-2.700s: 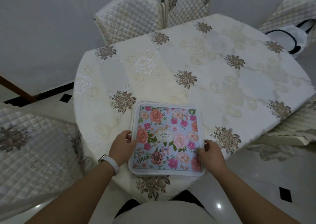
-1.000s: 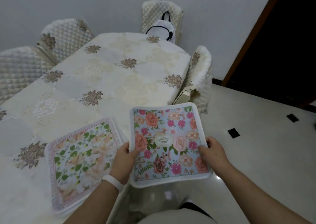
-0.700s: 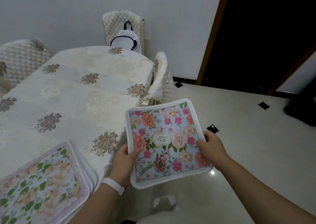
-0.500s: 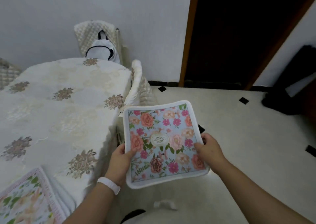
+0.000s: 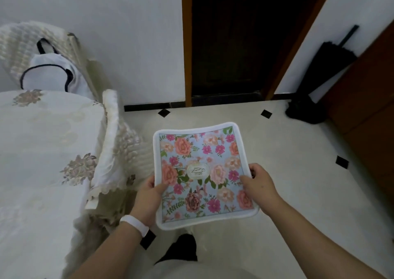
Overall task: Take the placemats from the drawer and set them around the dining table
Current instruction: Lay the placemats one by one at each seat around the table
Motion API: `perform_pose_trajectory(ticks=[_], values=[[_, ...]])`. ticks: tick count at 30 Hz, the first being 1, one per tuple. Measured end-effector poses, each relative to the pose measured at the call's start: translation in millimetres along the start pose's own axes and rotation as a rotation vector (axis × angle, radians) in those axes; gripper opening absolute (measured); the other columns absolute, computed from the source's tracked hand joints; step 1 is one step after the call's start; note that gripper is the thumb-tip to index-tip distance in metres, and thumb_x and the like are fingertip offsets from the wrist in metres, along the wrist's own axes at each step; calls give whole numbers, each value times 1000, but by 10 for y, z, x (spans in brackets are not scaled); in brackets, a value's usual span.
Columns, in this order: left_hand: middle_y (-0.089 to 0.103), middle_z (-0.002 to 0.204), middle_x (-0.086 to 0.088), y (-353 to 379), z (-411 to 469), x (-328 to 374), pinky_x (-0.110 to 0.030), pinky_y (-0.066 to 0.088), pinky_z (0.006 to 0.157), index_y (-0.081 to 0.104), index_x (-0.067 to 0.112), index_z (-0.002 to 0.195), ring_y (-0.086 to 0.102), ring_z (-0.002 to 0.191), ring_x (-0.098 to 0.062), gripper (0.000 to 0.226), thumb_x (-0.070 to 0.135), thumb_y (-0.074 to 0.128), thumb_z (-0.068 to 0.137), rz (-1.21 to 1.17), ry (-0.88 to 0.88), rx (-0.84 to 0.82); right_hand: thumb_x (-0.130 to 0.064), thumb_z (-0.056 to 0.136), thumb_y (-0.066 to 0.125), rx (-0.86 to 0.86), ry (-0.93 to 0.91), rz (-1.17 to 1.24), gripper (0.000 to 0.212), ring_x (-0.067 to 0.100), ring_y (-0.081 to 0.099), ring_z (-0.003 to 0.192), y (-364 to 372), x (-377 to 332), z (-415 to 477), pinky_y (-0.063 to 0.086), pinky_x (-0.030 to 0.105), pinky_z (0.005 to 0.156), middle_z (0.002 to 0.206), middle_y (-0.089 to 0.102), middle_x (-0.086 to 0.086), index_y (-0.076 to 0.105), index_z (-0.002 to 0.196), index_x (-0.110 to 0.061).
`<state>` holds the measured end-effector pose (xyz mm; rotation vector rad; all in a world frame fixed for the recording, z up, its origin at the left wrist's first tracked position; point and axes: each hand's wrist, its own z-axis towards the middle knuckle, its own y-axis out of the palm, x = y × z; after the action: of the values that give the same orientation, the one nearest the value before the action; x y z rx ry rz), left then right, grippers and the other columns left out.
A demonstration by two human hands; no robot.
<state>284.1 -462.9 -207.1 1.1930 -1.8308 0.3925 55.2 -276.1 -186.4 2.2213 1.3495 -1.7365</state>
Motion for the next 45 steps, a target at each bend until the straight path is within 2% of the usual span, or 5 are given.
perform_pose_trajectory(ticks=[10,21,37,42,45], values=[[73,103,-18,380,1470,1170,-56,57,76,64,13,113,71,91,-40,26,12,67,88,39,58,-132,-16,87,61,117,-37,-69,12,10,66,71,12,-1001,1260,46,21,50,86,67,-4,55,90,-26],[73,103,-21,571,2317,1692,-58,56,78,63,11,114,70,91,-42,22,8,60,93,31,76,-57,-15,86,63,74,-58,-24,10,4,67,62,71,-1445,2409,48,17,46,84,68,-3,57,89,-23],[74,97,-22,1492,3836,2489,-56,58,72,68,10,109,71,86,-44,19,8,65,90,-75,91,290,-14,88,63,-243,-179,-5,15,-1,65,65,-86,-2297,4981,44,10,46,85,67,-6,59,89,-28],[74,93,-21,1639,4049,2661,-49,59,64,70,11,101,72,81,-42,13,7,68,88,-125,99,387,-14,88,63,-324,-184,-24,16,4,67,67,-64,-2541,5478,49,16,49,88,69,-4,59,90,-29],[73,95,-22,1521,4144,2775,-55,59,70,68,9,102,71,83,-44,13,6,65,89,-135,104,451,-14,88,62,-369,-197,-19,16,0,68,66,112,-2723,5646,50,16,48,88,69,-5,59,91,-30]])
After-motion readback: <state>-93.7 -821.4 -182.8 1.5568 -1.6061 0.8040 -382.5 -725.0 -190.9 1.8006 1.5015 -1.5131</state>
